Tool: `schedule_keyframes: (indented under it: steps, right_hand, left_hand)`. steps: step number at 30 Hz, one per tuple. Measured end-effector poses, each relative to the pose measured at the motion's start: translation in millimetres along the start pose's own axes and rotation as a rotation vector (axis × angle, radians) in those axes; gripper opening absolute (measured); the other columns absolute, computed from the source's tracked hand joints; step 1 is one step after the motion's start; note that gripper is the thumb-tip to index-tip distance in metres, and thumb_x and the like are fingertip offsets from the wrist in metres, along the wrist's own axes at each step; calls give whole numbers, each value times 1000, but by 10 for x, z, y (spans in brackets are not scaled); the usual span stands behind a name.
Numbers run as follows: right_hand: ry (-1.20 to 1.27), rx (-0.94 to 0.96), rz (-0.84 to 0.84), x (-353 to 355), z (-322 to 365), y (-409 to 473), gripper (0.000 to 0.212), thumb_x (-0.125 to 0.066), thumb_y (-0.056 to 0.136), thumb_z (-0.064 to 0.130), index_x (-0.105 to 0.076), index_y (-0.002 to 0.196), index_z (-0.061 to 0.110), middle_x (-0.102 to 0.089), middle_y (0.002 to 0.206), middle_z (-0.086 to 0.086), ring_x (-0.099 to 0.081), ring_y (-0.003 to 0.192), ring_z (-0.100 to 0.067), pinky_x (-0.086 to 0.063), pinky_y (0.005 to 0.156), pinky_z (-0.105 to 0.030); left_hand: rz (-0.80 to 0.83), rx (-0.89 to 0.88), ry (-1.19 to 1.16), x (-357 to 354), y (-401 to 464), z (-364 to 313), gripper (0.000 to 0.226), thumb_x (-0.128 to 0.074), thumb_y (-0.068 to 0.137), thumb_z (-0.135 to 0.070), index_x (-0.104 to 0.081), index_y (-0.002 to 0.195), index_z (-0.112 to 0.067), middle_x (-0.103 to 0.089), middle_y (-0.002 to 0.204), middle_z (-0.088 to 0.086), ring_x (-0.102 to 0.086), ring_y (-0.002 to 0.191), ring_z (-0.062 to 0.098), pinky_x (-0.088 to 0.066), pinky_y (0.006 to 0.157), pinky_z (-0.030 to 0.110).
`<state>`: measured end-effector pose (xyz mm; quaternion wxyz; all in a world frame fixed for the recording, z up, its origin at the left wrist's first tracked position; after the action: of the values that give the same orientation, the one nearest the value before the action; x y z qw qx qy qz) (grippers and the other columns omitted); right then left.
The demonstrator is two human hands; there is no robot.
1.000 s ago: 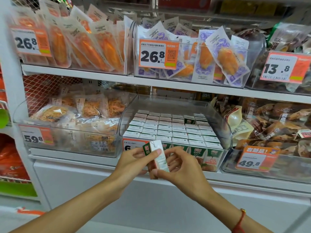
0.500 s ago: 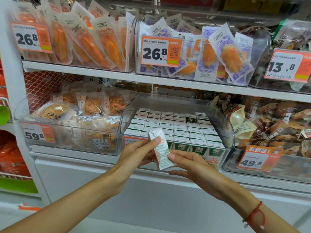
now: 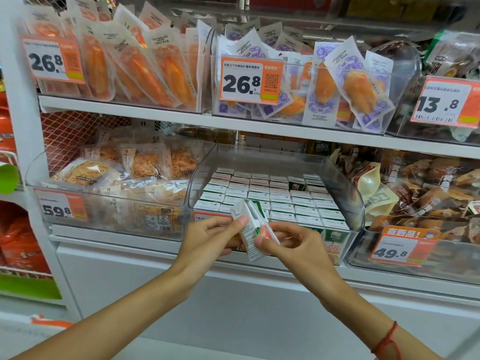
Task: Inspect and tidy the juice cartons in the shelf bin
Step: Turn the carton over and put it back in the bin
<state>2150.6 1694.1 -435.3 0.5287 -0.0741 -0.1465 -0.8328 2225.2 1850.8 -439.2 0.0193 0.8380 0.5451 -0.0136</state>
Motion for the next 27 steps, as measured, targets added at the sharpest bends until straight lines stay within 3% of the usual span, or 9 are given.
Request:
schedule_keyframes:
  steps: [3, 6, 10, 12, 16, 19, 23, 27]
  right_hand:
    - [-170, 117, -77, -24, -13, -13, 40, -85, 64, 37, -66, 99, 31, -71, 84, 14, -64, 76, 0, -50, 62, -13]
    - [-236, 179, -31, -39, -37, -30, 44, -87, 62, 42, -61, 97, 34, -68, 88, 17, -61, 78, -1, -51, 64, -16]
    - [-37, 114, 74, 20, -34, 12, 29, -77, 74, 39, -68, 96, 23, -73, 88, 7, -66, 76, -6, -55, 69, -23]
    - [51, 61, 103, 64, -20, 48, 19, -68, 83, 36, -69, 95, 22, -73, 86, 10, -67, 75, -1, -55, 65, -19]
    - [94, 60, 121, 131, -11, 70, 30, -61, 77, 53, -64, 106, 46, -72, 94, 20, -68, 86, 1, -53, 67, -14]
    - [66, 165, 142, 181, 54, 41, 26, -62, 72, 54, -62, 96, 65, -67, 101, 32, -65, 95, 5, -51, 69, -11]
    - [1, 330, 169, 262, 92, 3, 37, -67, 77, 41, -61, 112, 49, -66, 115, 25, -62, 109, 1, -54, 82, -17]
    - [-76, 427, 155, 312, 79, -42, 41, -68, 79, 32, -58, 119, 36, -64, 118, 29, -57, 115, 5, -49, 84, -8]
  left_hand:
    - [-8, -7, -2, -29, -3, -2, 25, -74, 81, -38, -72, 98, -19, -78, 84, -4, -74, 79, 10, -55, 64, 16]
    - [3, -10, 16, -9, 6, 10, 24, -75, 80, -36, -73, 97, -19, -78, 83, -5, -74, 79, 8, -55, 67, 16]
    - [85, -9, 41, 67, 40, -15, 20, -68, 87, -32, -71, 103, -20, -78, 88, -4, -74, 83, 9, -55, 74, 17]
    - [146, -53, 74, 81, 58, -36, 16, -67, 90, -28, -70, 105, -24, -77, 95, -5, -73, 91, 9, -56, 81, 19]
    - [217, -243, 274, 61, 61, -54, 27, -70, 86, -30, -63, 110, -40, -71, 107, -19, -66, 100, -3, -53, 79, 14]
    - [193, -410, 429, 52, 46, -62, 37, -71, 85, -34, -56, 118, -46, -67, 115, -26, -62, 107, -8, -51, 89, 14]
    - [152, -601, 580, 62, 36, -60, 45, -69, 86, -35, -52, 127, -42, -61, 124, -27, -56, 114, -10, -47, 94, 11]
    - [148, -649, 614, 47, -7, -68, 47, -61, 84, -42, -43, 126, -52, -54, 122, -36, -52, 118, -7, -45, 92, 7]
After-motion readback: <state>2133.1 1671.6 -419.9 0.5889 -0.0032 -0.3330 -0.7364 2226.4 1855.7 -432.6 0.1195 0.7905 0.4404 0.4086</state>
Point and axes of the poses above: each hand's wrist, its own y-axis towards the middle knuckle, its own x-axis out of the back of the hand, z = x × y, the point moved 1 cm from there along y, towards the middle knuckle
